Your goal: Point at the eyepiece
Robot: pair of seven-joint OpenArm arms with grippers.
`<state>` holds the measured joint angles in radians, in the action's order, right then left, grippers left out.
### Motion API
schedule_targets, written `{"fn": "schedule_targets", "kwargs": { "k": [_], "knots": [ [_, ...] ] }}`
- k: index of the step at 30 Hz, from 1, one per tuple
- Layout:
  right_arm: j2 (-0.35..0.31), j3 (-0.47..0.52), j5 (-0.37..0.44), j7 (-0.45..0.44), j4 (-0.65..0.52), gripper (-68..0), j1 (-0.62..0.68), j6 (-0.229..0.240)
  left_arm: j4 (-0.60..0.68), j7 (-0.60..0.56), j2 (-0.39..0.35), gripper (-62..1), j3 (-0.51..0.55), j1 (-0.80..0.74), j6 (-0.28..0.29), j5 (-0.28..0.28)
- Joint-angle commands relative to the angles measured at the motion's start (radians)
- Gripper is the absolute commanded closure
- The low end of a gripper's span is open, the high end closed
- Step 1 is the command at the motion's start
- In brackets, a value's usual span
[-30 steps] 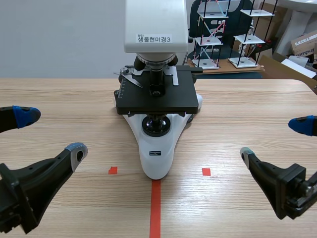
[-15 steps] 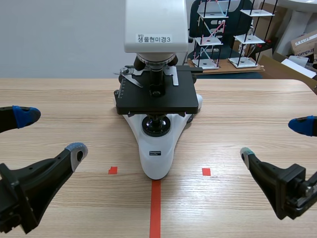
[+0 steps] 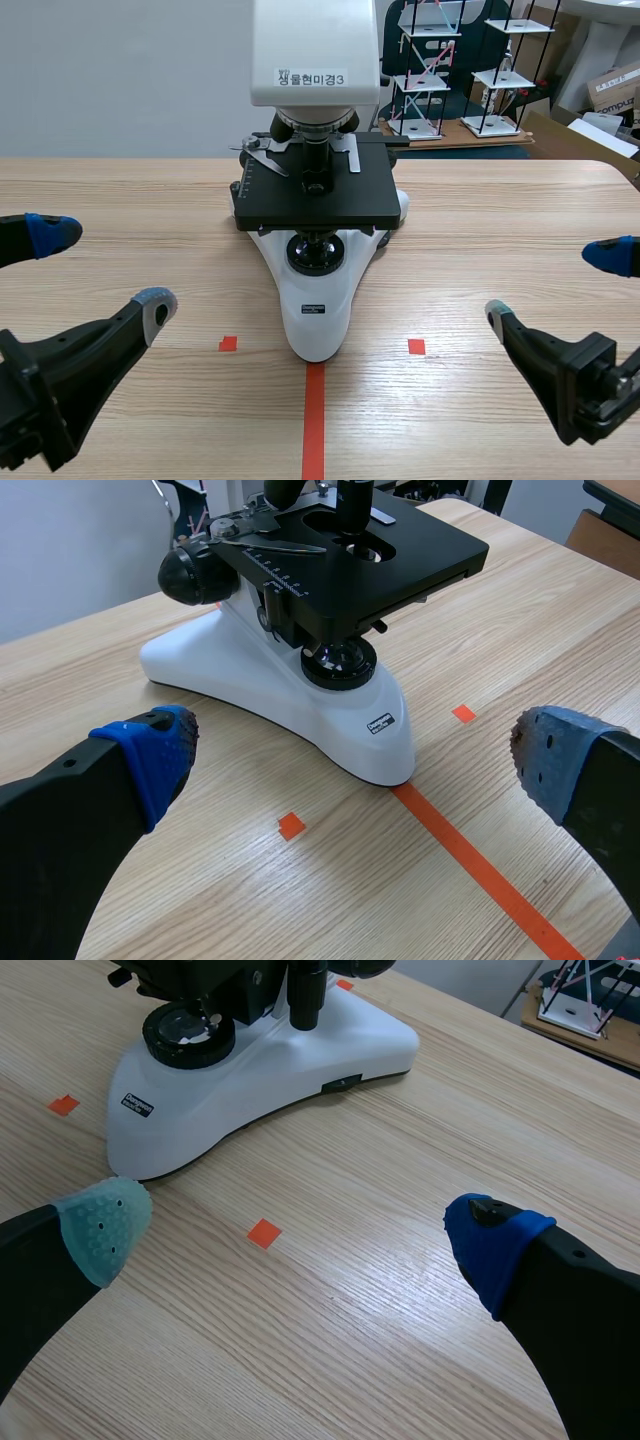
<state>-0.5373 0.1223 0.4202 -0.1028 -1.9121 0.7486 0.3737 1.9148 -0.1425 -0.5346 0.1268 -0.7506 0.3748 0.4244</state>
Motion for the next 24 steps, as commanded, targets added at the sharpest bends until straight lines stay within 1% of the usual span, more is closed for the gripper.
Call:
{"fn": "schedule_targets", "kwargs": {
  "k": [1, 2, 3, 4, 6, 7, 9, 11, 12, 13, 17, 19, 22, 24],
  "knots": [
    [0.000, 0.001, 0.010, -0.015, -0.016, -65.1, 0.002, -0.003, 0.011, -0.018, 0.000, -62.3, -0.005, 0.000, 0.002, 0.006],
    [0.000, 0.001, 0.010, -0.015, -0.016, -64.4, 0.002, -0.003, 0.011, -0.018, 0.000, -62.3, -0.005, 0.000, 0.002, 0.006],
    [0.000, 0.001, 0.010, -0.016, -0.016, -62.1, 0.002, -0.003, 0.011, -0.018, 0.000, -62.3, -0.005, 0.000, 0.002, 0.006],
    [0.000, 0.001, 0.010, -0.017, -0.017, -58.3, 0.002, -0.003, 0.011, -0.018, 0.000, -62.3, -0.005, 0.000, 0.002, 0.006],
    [0.000, 0.002, 0.011, -0.025, -0.019, -44.3, 0.002, -0.003, 0.011, -0.018, 0.000, -62.3, -0.005, 0.000, 0.002, 0.006],
    [-0.003, 0.003, 0.011, -0.027, -0.023, -35.0, 0.002, -0.003, 0.011, -0.018, 0.000, -62.3, -0.005, 0.000, 0.002, 0.006],
    [-0.012, 0.009, 0.011, -0.026, -0.040, -18.3, 0.004, 0.005, 0.011, -0.018, 0.000, -62.3, -0.005, 0.000, 0.002, 0.006],
    [-0.013, 0.032, 0.013, -0.034, -0.066, -5.8, 0.023, 0.009, 0.011, -0.018, 0.000, -62.3, -0.005, 0.000, 0.002, 0.006],
    [-0.008, 0.050, 0.023, -0.050, -0.082, -2.3, 0.040, 0.009, 0.011, -0.018, 0.000, -62.3, -0.005, 0.000, 0.002, 0.006],
    [0.000, 0.075, 0.038, -0.076, -0.105, -0.8, 0.065, 0.008, 0.011, -0.018, 0.000, -62.3, -0.005, 0.000, 0.002, 0.006],
    [0.025, 0.186, 0.068, -0.175, -0.196, -0.3, 0.158, 0.010, 0.011, -0.018, 0.000, -62.3, -0.005, 0.000, 0.002, 0.006],
    [0.033, 0.244, 0.088, -0.221, -0.230, 0.0, 0.185, 0.013, 0.011, -0.018, 0.000, -62.3, -0.005, 0.000, 0.002, 0.006],
    [0.028, 0.318, 0.172, -0.233, -0.262, 0.0, 0.188, 0.013, 0.011, -0.018, 0.000, -62.3, -0.005, 0.000, 0.002, 0.006],
    [0.008, 0.354, 0.214, -0.232, -0.277, 0.0, 0.170, 0.016, 0.011, -0.018, 0.000, -62.3, -0.005, 0.000, 0.002, 0.006]
  ]
}}
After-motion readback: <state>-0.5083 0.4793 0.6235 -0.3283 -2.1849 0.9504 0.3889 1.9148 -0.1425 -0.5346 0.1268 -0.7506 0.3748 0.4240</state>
